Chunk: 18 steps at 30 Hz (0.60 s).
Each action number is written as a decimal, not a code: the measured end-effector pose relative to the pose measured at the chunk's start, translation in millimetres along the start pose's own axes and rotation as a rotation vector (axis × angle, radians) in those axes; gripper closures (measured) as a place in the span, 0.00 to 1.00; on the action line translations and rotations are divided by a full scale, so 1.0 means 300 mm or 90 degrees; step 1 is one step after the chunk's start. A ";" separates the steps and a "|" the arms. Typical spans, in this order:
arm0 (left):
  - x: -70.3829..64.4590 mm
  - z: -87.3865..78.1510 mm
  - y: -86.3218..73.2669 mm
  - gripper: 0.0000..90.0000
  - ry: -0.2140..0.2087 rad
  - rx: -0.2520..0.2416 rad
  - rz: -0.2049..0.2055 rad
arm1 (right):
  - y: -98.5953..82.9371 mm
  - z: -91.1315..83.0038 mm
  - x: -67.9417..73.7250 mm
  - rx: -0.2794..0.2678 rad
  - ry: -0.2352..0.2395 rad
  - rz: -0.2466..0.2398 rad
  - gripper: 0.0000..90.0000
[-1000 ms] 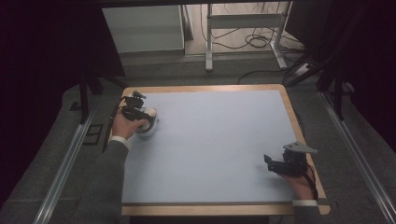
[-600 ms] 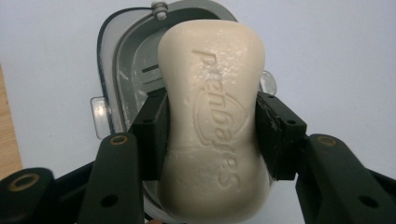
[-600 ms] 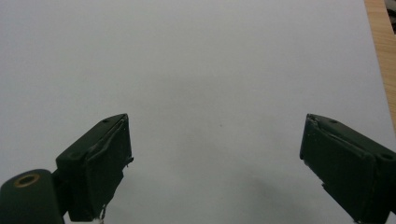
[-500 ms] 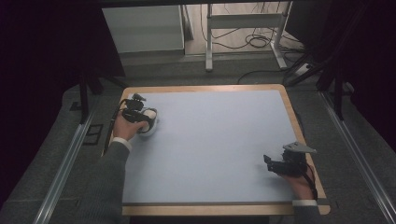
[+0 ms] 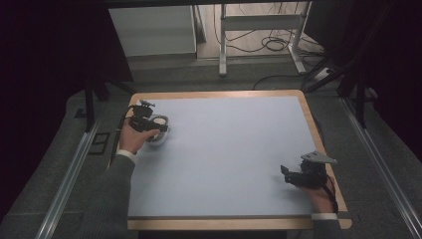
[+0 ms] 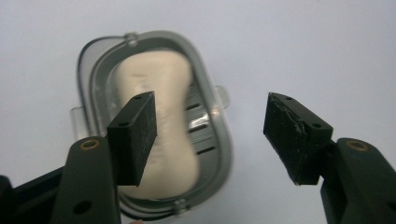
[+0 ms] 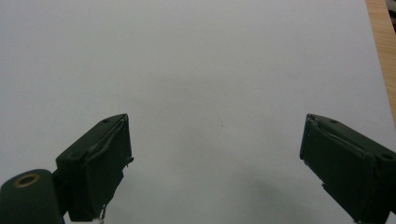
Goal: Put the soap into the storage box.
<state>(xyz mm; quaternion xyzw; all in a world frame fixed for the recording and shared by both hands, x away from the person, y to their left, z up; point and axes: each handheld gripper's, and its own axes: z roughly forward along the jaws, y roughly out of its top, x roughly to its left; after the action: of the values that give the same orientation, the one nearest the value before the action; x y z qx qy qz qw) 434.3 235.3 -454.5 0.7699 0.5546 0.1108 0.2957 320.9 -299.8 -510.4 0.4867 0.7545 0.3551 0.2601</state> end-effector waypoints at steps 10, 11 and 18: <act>-0.029 -0.054 -0.030 0.36 -0.024 -0.035 0.019 | -0.001 -0.007 0.003 -0.002 0.001 0.003 0.10; -0.034 -0.058 -0.035 0.36 -0.026 -0.038 0.020 | -0.001 -0.009 0.002 -0.003 0.000 0.004 0.10; -0.076 -0.085 -0.077 0.35 -0.038 -0.053 0.050 | -0.001 -0.008 0.003 -0.001 -0.001 0.002 0.10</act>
<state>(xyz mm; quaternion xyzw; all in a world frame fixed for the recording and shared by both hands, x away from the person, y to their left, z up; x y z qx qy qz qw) 395.1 227.6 -443.9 0.7809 0.5100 0.1220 0.3394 318.7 -299.9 -509.2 0.4881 0.7530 0.3558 0.2610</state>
